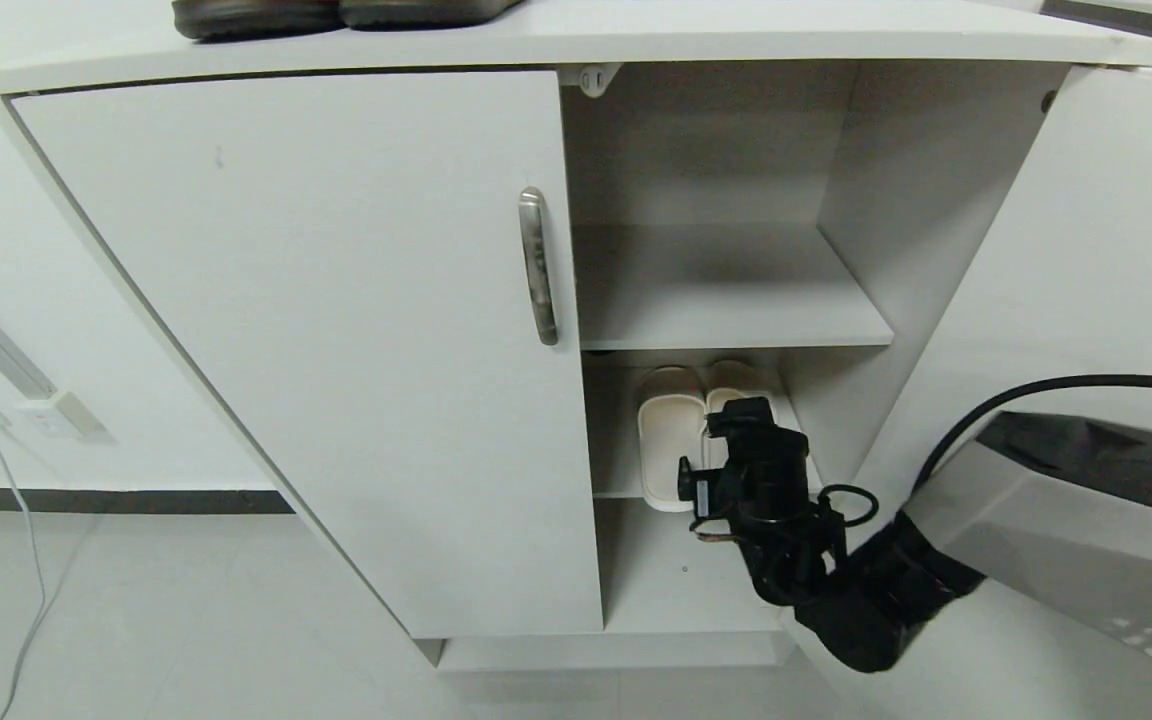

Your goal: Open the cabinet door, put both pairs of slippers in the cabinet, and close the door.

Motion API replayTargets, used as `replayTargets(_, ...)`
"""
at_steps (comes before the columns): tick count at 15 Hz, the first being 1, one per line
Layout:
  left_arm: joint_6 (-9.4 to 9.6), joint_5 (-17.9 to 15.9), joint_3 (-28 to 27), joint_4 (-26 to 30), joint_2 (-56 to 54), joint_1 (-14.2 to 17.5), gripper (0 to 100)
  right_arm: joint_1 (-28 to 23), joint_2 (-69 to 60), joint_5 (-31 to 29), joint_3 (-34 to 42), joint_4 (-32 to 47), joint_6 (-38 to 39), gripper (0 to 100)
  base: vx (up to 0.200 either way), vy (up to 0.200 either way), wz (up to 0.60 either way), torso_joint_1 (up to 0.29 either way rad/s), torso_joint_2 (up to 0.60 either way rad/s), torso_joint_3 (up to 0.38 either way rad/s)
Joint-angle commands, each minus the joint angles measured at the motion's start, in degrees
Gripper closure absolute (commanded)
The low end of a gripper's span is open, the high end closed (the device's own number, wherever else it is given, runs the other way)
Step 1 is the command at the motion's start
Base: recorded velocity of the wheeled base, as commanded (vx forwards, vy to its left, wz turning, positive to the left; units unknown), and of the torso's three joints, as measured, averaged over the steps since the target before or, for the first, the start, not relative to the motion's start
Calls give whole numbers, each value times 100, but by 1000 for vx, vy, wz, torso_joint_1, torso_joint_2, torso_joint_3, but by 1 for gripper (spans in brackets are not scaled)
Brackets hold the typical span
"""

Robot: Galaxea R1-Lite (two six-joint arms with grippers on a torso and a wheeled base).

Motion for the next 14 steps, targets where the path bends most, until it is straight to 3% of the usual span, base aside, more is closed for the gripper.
replayTargets(1,-3,-1,1,-1,9,1,100,509,-1337,-58,1589,-343,175,0,0,0,0,0,0,0)
replayTargets(5,-20,-1,1,-1,9,1,100,623,-1583,-49,1976,-325,421,0,0,0,0,0,0,0)
replayTargets(12,-38,-10,1,-1,9,1,100,816,-1477,-32,1923,-325,386,0,-200,0,0,1,3,6)
replayTargets(14,-29,-10,1,-1,9,1,100,869,-1504,-23,1862,-325,315,0,0,0,0,0,0,0)
